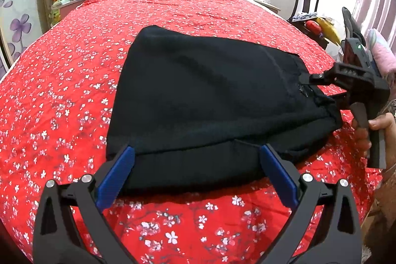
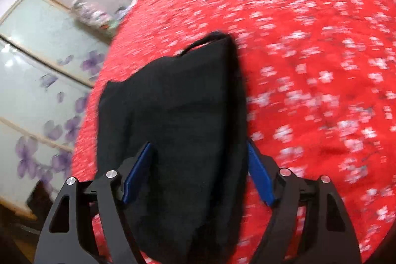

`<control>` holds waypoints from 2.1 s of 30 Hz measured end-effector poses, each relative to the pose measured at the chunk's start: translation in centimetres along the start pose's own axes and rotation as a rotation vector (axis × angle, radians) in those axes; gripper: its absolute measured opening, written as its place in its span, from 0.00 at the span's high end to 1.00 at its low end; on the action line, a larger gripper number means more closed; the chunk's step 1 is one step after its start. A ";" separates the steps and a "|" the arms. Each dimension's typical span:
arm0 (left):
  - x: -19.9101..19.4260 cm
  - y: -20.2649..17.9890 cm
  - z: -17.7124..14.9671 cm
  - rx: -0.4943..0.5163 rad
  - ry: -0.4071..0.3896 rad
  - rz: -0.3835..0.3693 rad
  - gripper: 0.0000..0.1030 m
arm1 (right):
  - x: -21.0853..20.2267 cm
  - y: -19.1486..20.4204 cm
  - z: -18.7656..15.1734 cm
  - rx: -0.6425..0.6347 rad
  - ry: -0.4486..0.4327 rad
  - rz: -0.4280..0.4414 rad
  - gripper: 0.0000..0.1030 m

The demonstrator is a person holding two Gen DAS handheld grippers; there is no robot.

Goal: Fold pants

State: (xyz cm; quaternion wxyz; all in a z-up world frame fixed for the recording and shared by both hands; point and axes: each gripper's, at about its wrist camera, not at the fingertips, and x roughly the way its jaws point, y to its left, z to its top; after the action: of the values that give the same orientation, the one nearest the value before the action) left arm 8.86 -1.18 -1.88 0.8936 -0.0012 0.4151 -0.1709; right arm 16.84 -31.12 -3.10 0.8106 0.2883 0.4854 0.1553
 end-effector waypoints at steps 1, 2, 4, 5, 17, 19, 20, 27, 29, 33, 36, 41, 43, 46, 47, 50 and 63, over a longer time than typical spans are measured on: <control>0.0 0.0 -0.1 -0.001 -0.001 -0.001 0.02 | -0.2 1.0 -0.1 -0.042 -0.007 -0.005 0.25; 0.1 0.1 -0.2 -0.004 -0.002 -0.001 0.02 | -0.4 1.8 -0.1 -0.073 -0.012 -0.014 0.25; 0.2 0.1 -0.3 -0.008 -0.002 0.000 0.02 | -0.7 3.3 -0.4 -0.154 -0.027 -0.025 0.25; 0.2 0.2 -0.3 -0.009 -0.003 0.000 0.02 | -0.9 3.5 -0.5 -0.171 -0.035 -0.020 0.25; -1.3 1.4 -0.5 -0.057 -0.032 -0.064 0.02 | -0.2 -1.3 0.1 0.033 -0.008 0.114 0.26; -2.1 2.4 -0.4 -0.098 -0.050 -0.077 0.02 | -0.3 0.0 -0.2 -0.057 -0.020 0.067 0.26; -2.4 2.9 -0.3 -0.114 -0.060 -0.075 0.02 | 0.0 -0.4 -0.2 -0.045 -0.011 0.055 0.29; -4.3 6.4 0.8 -0.196 -0.118 -0.013 0.02 | -1.4 1.4 -0.8 -0.130 -0.088 -0.067 0.57; -4.4 7.4 1.0 -0.216 -0.119 0.008 0.02 | -1.9 4.0 -1.8 -0.249 -0.134 -0.155 0.58; -4.4 9.1 1.5 -0.256 -0.119 0.027 0.02 | -2.1 8.7 -4.2 -0.494 -0.220 -0.328 0.59; -4.1 9.6 1.6 -0.272 -0.111 0.040 0.02 | -1.2 11.1 -6.1 -0.674 -0.260 -0.457 0.59; -3.1 9.7 1.4 -0.288 -0.084 0.047 0.02 | 0.7 13.9 -9.6 -0.970 -0.318 -0.650 0.59; -2.9 9.7 1.4 -0.289 -0.079 0.050 0.02 | 1.2 14.3 -10.0 -1.023 -0.323 -0.677 0.59; -2.5 9.9 1.5 -0.290 -0.067 0.054 0.02 | 0.2 12.4 -7.4 -0.823 -0.272 -0.541 0.59; -2.3 10.1 1.7 -0.297 -0.058 0.043 0.02 | -0.3 10.8 -5.8 -0.699 -0.238 -0.461 0.59; -1.5 10.8 2.6 -0.329 -0.027 -0.026 0.02 | -1.9 5.0 -2.5 -0.325 -0.171 -0.182 0.66; 6.2 12.7 7.4 -0.494 0.197 -0.347 0.27 | -2.1 2.5 -2.6 -0.221 -0.182 -0.074 0.67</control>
State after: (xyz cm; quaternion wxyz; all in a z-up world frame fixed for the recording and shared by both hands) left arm 21.94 7.89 -3.44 0.7793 -0.2724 0.5222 -0.2140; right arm 13.58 -29.46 -1.07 0.8833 0.1923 0.4000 0.1510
